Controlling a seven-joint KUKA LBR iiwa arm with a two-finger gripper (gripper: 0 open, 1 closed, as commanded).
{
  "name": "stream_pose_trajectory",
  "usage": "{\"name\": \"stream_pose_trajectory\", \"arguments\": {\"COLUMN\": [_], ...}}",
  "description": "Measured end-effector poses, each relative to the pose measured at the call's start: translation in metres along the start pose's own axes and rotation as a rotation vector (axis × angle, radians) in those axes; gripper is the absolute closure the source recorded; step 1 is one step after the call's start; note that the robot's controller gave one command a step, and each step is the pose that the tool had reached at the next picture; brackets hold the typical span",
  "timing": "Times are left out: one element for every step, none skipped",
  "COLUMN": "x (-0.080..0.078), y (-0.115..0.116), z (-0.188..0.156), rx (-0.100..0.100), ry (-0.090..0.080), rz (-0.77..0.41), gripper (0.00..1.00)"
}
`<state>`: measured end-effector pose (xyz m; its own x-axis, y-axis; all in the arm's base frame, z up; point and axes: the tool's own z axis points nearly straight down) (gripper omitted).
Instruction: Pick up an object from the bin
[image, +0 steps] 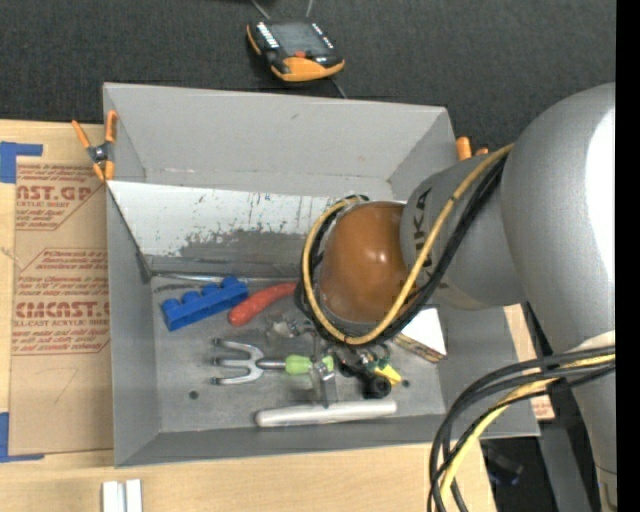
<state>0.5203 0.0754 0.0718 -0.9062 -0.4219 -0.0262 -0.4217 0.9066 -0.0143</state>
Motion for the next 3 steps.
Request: {"name": "stream_pose_trajectory", "arguments": {"x": [0.007,0.007,0.008], "y": [0.001,0.001,0.001], "z": [0.001,0.001,-0.032], "rx": [-0.014,-0.014,-0.015], "ry": [0.029,0.029,0.037], "rz": [0.282,0.282,0.282], "gripper": [1.0,1.0,1.0]}}
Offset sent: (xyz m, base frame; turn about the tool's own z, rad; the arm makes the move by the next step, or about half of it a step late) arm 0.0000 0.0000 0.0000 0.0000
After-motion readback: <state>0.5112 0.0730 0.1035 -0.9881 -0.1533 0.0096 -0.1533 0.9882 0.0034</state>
